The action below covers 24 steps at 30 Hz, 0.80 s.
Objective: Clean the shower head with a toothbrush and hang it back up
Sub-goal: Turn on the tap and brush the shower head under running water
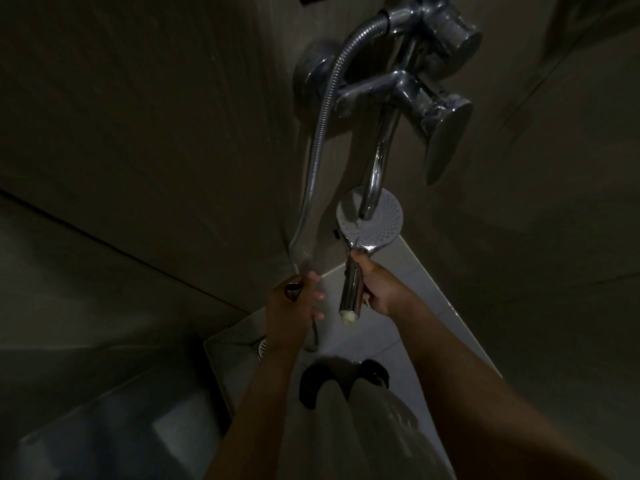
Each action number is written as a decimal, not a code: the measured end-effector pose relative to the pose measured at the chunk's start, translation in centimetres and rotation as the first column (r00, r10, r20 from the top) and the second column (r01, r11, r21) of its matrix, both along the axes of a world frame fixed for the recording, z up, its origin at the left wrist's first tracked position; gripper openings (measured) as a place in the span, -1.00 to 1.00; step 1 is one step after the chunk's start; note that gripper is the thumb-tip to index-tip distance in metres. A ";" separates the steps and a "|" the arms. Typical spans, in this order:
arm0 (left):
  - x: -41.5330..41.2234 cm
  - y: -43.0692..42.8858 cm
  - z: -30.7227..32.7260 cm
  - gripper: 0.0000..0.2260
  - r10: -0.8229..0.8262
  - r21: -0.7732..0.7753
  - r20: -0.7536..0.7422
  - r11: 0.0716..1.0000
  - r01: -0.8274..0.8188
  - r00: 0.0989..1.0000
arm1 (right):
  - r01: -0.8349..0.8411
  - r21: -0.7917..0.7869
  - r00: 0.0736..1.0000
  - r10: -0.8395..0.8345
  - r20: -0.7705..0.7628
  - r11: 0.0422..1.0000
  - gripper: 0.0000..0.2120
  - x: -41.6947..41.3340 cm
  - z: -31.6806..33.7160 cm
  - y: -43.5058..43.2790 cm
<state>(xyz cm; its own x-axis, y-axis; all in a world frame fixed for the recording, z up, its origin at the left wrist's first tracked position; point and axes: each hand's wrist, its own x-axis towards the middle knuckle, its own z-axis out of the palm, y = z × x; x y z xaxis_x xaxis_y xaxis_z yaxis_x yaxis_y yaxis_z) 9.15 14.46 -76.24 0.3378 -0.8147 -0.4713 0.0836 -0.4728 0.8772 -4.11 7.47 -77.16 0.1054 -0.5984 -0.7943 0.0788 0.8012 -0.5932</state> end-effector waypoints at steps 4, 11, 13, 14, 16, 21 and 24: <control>0.0 0.2 -0.2 -0.79 0.007 0.006 -0.021 1.000 -0.007 1.000 | -0.059 -0.021 0.998 0.059 0.004 0.998 -0.70 0.8 -0.4 0.3; -0.5 0.1 -1.6 -0.80 0.035 0.114 -0.079 0.993 -0.026 0.996 | -0.156 -0.028 0.987 0.157 0.023 0.987 -0.71 1.2 -1.7 2.0; -0.7 0.3 -1.7 -0.81 0.018 0.131 -0.107 0.991 -0.004 0.994 | -0.153 -0.010 0.986 0.154 0.058 0.988 -0.65 1.1 -2.4 2.7; -0.7 0.4 -1.6 -0.81 0.003 0.128 -0.106 0.992 0.011 0.994 | -0.149 0.000 0.987 0.149 0.059 0.989 -0.62 1.0 -2.6 2.9; -0.8 0.5 -1.4 -0.83 -0.024 0.115 -0.121 0.993 0.038 0.992 | -0.155 0.016 0.987 0.155 0.044 0.988 -0.64 0.9 -2.5 3.5; -1.2 0.7 -0.9 -0.86 -0.107 0.129 -0.240 0.982 0.141 0.965 | -0.139 -0.013 0.989 0.139 0.058 0.990 -0.57 0.0 -3.3 4.4; -1.6 0.9 -1.6 -0.91 -0.164 0.146 -0.235 0.969 0.201 0.958 | -0.122 -0.036 0.990 0.124 0.063 0.992 -0.54 -0.5 -2.9 4.3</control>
<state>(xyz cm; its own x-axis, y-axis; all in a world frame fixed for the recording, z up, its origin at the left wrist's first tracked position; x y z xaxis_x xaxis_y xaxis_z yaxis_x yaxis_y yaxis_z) 7.57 15.35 -77.80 0.0636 -0.7562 -0.6512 0.1639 -0.6358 0.7543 -4.57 11.80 -80.09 0.2309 -0.6026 -0.7640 0.0198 0.7879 -0.6155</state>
